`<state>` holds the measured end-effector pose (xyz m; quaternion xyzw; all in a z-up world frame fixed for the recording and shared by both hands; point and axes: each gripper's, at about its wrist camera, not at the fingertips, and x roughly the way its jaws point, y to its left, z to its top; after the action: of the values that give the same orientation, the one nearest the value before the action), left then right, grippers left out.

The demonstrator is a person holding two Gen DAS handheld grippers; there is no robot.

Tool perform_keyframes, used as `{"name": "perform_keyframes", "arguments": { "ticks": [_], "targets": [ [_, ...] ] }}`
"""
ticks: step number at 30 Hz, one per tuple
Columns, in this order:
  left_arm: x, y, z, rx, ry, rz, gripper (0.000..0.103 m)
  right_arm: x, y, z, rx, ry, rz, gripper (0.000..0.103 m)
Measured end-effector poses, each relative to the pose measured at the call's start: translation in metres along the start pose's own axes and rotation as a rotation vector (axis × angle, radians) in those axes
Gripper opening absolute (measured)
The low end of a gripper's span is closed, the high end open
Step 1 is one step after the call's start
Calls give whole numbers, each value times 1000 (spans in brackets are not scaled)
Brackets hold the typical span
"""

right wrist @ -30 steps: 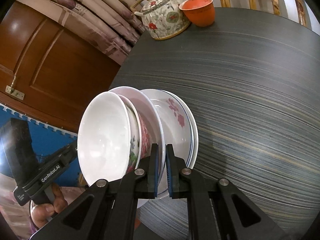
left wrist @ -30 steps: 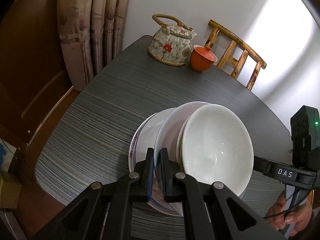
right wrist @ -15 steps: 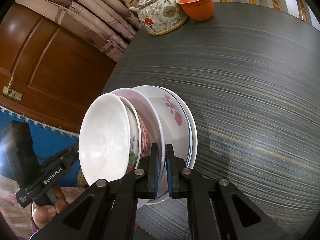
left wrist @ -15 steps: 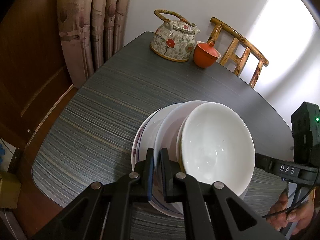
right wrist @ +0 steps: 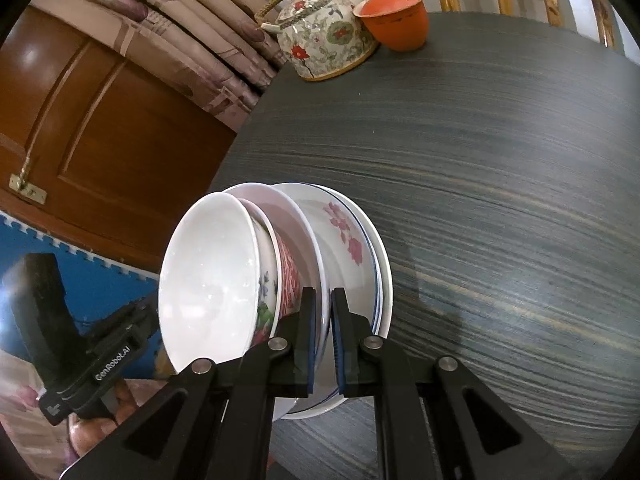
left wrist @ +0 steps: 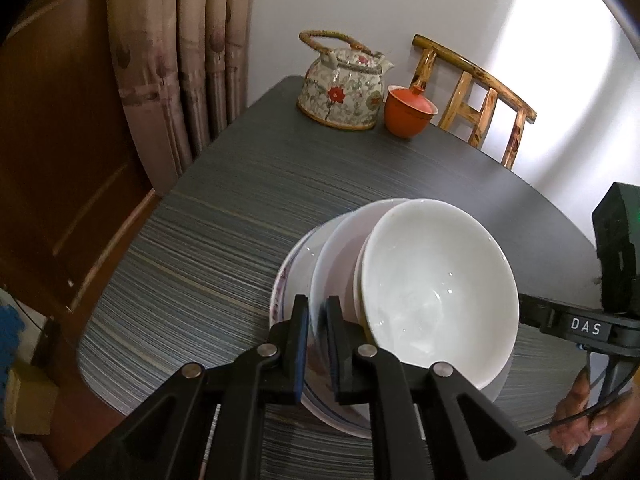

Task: Organize plates and bowls
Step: 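Lower the pink plate onto the floral plates and open both tools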

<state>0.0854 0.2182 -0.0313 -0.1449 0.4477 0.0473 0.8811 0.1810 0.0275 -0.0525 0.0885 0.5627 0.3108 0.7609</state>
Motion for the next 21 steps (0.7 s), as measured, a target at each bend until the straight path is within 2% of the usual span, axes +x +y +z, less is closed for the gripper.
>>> {"name": "perform_keyframes", "arguments": {
  "ticks": [2,4,8,9,13,17,21],
  "targets": [
    [-6,-4,1,28,-24,31,9,-1,2,-1,-9,-6,-11,11],
    [-10,-5,2,39,-29,42,9,-5,2,-4,-8,-26,-26,16],
    [-22,-8,0,45,-43,49,9,-15,-3,-6,6,-70,-32,33],
    [-25,-9,-1,47,-49,52,9,-19,-3,-7,6,-81,-41,34],
    [-42,-16,-7,58,-73,56,17,-35,7,-12,-44,-131,-82,36],
    [-57,-29,-17,90,-103,86,20,-56,25,-26,-98,-209,-99,39],
    [-69,-42,-32,122,-136,115,28,-77,49,-50,-170,-320,-152,52]
  ]
}}
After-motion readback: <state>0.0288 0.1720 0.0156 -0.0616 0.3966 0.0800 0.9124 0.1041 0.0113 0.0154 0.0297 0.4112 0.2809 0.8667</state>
